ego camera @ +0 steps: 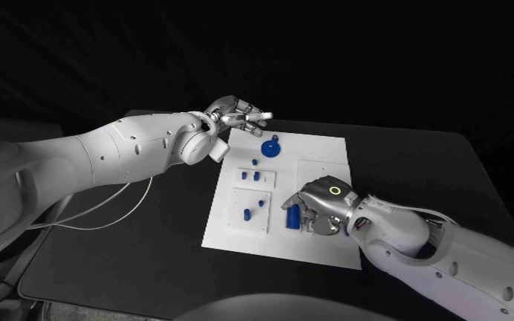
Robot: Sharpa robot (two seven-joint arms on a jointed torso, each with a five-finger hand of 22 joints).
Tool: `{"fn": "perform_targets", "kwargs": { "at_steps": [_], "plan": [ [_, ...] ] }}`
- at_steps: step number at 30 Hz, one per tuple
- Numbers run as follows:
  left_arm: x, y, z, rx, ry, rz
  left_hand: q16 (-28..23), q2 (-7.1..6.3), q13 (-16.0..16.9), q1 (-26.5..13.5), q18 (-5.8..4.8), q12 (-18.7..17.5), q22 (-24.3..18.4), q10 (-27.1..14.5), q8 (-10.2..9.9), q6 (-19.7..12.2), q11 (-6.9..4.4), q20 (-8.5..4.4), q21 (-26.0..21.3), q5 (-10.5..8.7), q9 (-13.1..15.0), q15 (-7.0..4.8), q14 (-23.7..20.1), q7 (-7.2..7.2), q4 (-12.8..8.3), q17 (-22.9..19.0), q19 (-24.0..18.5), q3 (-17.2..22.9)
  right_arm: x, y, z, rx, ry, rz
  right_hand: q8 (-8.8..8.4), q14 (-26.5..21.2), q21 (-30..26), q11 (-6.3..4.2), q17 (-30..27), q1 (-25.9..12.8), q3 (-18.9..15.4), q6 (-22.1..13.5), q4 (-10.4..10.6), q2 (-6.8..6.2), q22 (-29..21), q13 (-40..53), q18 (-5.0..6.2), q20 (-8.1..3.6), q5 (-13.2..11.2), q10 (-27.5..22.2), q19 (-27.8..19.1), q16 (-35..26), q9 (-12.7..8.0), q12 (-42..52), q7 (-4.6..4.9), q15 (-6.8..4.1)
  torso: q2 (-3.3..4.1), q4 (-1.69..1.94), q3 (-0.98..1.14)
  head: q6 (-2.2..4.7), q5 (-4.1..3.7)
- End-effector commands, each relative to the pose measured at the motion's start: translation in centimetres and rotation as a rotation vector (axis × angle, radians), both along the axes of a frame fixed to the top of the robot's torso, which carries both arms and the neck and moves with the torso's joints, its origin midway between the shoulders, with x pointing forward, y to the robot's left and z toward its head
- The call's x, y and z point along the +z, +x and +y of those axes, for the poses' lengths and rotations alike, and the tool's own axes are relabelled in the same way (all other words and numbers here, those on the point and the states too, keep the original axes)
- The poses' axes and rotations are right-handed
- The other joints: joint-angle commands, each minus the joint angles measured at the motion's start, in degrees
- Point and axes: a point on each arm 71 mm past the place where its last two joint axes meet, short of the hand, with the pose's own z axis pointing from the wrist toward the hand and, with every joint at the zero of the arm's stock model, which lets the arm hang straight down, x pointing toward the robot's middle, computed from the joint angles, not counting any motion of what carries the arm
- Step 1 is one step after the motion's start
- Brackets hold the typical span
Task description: Assemble the parts on the task board
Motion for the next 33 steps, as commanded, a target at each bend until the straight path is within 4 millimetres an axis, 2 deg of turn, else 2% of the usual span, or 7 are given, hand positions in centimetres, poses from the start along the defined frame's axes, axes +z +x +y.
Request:
{"fn": "perform_targets", "kwargs": {
  "at_steps": [1,3,5,15,19,22,33],
  "plan": [
    [0.0,0.0,-0.3,-0.020,-0.007,0.001,-0.3,0.52,0.1,-0.1,-0.76,-0.1,-0.1,-0.5,0.0,-0.4,-0.04,0.38,0.3,-0.26,0.1,-0.13,-0.3,0.00,-0.3,0.0,-0.2,-0.1,-0.3,0.1,0.2,0.001,-0.086,-0.044,0.04,-0.1,0.4,0.12,0.2,0.2,1.0,0.7,-0.1,0.10,4.7,-0.7,-0.05,0.09,-1.5,-0.6,-0.4,0.2,0.1,0.2,0.11,0.34,0.02,0.00,0.05,-0.06,0.14],
    [0.0,0.0,-0.2,-0.020,-0.007,0.002,-0.3,0.63,0.1,-0.2,-0.76,-0.1,-0.1,-0.5,0.0,-0.4,-0.04,0.38,0.3,-0.26,0.1,-0.13,-0.3,0.00,-0.3,0.0,-0.2,-0.1,-0.3,0.1,0.4,-0.002,-0.092,-0.056,0.09,-0.1,0.5,0.12,0.2,0.5,1.8,1.3,-0.4,0.25,4.7,-1.9,-0.04,0.08,-2.5,-1.0,-0.4,0.3,0.1,-0.7,0.26,0.34,0.00,0.01,0.05,-0.07,0.17],
    [0.0,0.0,-0.2,-0.019,-0.006,0.004,-0.3,0.63,0.1,-0.2,-0.76,-0.1,-0.1,-0.5,0.0,-0.4,-0.04,0.38,0.3,-0.26,0.1,-0.13,-0.3,0.00,-0.3,0.0,-0.2,-0.1,-0.2,0.2,0.6,-0.005,-0.095,-0.066,0.02,0.0,0.8,0.08,0.4,0.0,3.3,2.0,-0.4,-0.15,4.7,-3.0,-0.10,-0.06,-2.7,-1.1,-0.4,0.4,0.1,-0.6,0.35,0.26,0.00,0.01,0.06,-0.11,0.20],
    [0.0,-0.1,-0.2,-0.021,-0.005,0.009,-0.3,0.78,0.1,-0.3,-0.78,-0.1,-0.2,-0.6,0.0,-0.5,-0.02,0.36,0.3,-0.30,0.1,-0.13,-0.3,0.03,-0.2,0.0,-0.2,-0.3,-0.3,0.4,1.1,-0.008,-0.123,-0.088,0.05,0.3,2.6,0.14,2.1,-0.2,4.3,4.8,-0.7,0.13,5.0,-4.8,-0.29,-0.15,-2.8,-1.5,-0.3,1.9,0.3,-0.2,0.98,0.27,-0.05,-0.06,-0.07,-0.34,0.41],
    [0.0,-0.1,-0.2,-0.021,-0.004,0.011,-0.3,0.78,0.1,-0.3,-0.78,-0.1,-0.2,-0.6,0.0,-0.5,-0.02,0.36,0.3,-0.30,0.1,-0.13,-0.3,0.03,-0.2,0.0,-0.2,-0.3,-0.4,0.5,1.2,-0.012,-0.132,-0.093,0.02,0.4,3.0,0.26,2.5,-0.7,4.9,5.2,-0.7,-0.11,5.1,-5.2,-0.17,0.05,-2.5,-1.7,-0.3,2.3,0.4,0.6,1.14,0.42,-0.03,-0.08,-0.03,-0.39,0.42],
    [-0.1,-0.1,-0.1,-0.021,-0.004,0.013,-0.3,0.78,0.1,-0.3,-0.78,-0.1,-0.2,-0.6,0.0,-0.5,-0.02,0.36,0.3,-0.30,0.1,-0.13,-0.3,0.03,-0.2,0.0,-0.2,-0.3,-0.5,0.5,1.3,-0.013,-0.137,-0.096,0.03,0.5,3.5,0.30,2.9,-1.3,5.4,5.4,-0.6,-0.38,5.1,-5.7,-0.05,0.17,-1.0,-1.9,-0.3,2.5,0.4,1.7,1.25,0.48,-0.06,-0.03,-0.04,-0.48,0.38],
    [-0.1,-0.1,0.0,-0.021,-0.001,0.017,-0.3,0.75,0.1,-0.2,-0.80,-0.1,-0.2,-0.7,0.0,-0.6,-0.01,0.37,0.3,-0.31,0.1,-0.13,-0.3,0.04,-0.2,-0.1,-0.2,-0.4,-1.3,0.2,1.8,0.003,-0.150,-0.091,0.04,0.6,4.0,0.45,3.4,-1.7,6.0,6.8,-0.7,-0.28,5.1,-7.7,0.08,0.32,-1.2,-2.6,-0.5,2.6,0.6,3.3,1.66,0.60,-0.03,-0.08,-0.05,-0.73,0.47]
  ]
}}
